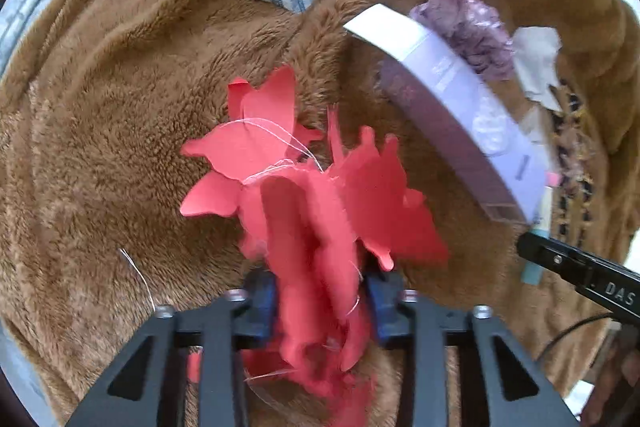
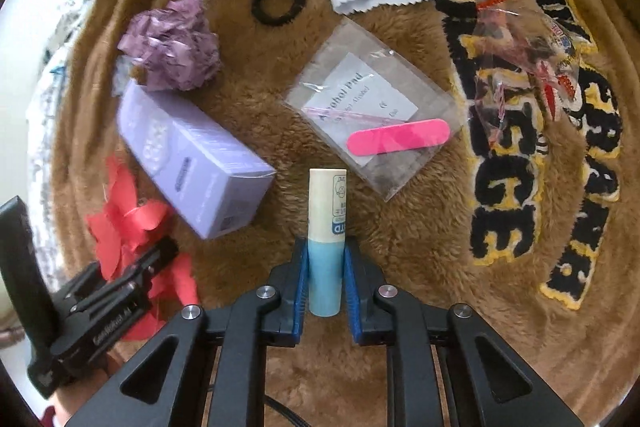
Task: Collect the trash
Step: 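Grasp the red paper butterflies with the left tool while the right grasps the blue lip balm, then carry the butterflies and lip balm over to the trash bin, then open the left tool over the bin while the right tool drops the lip balm, then move both open tools back over the blanket toward the lavender box, then grasp the lavender OVO LOOK box with the left tool while the right grasps the alcohol pad packet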
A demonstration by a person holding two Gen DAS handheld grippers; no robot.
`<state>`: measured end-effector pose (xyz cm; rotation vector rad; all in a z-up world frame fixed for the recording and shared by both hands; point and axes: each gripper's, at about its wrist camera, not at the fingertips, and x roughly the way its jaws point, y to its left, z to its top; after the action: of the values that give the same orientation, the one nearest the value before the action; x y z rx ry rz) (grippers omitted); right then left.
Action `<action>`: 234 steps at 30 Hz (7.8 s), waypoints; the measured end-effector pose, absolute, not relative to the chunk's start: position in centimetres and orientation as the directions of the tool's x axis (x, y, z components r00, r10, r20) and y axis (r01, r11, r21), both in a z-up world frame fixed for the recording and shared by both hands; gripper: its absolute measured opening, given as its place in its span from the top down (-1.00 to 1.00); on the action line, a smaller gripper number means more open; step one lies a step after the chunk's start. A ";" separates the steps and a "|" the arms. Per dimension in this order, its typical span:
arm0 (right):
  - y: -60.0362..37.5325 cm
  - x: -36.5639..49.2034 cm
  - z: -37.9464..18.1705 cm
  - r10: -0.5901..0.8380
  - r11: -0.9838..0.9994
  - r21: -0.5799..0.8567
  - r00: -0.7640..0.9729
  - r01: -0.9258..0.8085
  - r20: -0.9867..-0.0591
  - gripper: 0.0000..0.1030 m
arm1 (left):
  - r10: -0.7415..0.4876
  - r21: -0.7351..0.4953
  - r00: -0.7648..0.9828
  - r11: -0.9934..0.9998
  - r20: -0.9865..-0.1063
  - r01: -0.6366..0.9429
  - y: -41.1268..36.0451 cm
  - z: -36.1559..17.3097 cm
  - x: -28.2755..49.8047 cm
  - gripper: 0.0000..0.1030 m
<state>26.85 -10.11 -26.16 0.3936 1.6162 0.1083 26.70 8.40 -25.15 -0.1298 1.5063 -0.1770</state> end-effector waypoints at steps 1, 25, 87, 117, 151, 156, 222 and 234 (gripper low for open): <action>-10.4 26.7 -26.0 0.324 0.933 0.315 -0.026 0.177 -0.946 0.68 | -0.202 -0.200 0.060 0.979 -0.978 0.041 8.5 -24.9 26.6 0.44; -12.3 22.9 -16.3 0.480 0.875 0.485 0.110 0.014 -0.870 0.68 | -0.286 -0.275 0.300 0.958 -0.910 0.078 9.7 -14.8 20.6 0.69; 24.4 -16.8 -16.0 0.177 0.026 0.521 -0.509 -0.853 -0.842 0.68 | 0.132 -0.061 0.084 0.170 -0.988 -0.984 29.0 -30.0 -35.2 0.69; 29.5 -21.6 -33.0 0.027 0.098 0.502 -0.502 -0.859 -0.864 0.68 | 0.063 0.026 -0.013 0.203 -0.998 -0.979 30.1 -44.0 -37.4 -0.96; 28.8 -22.7 -34.6 -0.001 0.115 0.426 -0.429 -0.897 -0.903 -0.38 | 0.145 0.049 -0.036 0.089 -0.989 -0.995 26.5 -34.9 -44.4 -0.99; 25.1 -17.0 -27.2 0.108 0.219 0.493 -0.481 -0.842 -0.870 -0.50 | 0.232 -0.012 0.068 0.236 -0.970 -0.972 27.4 -27.8 -38.7 -0.99; -17.3 32.7 -21.9 0.393 0.919 0.392 0.005 -0.027 -0.920 -0.66 | -0.003 -0.001 -0.010 0.979 -1.000 -0.204 1.0 -27.6 31.8 -0.96; -15.6 33.8 -25.3 0.327 0.944 0.329 -0.059 -0.036 -0.943 -0.66 | 0.013 0.015 -0.010 0.981 -1.000 -0.192 0.1 -29.5 33.2 -1.00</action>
<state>33.85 -15.58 -25.28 0.2281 1.6066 0.3005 33.22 0.08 -29.47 -0.1407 1.5745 0.1625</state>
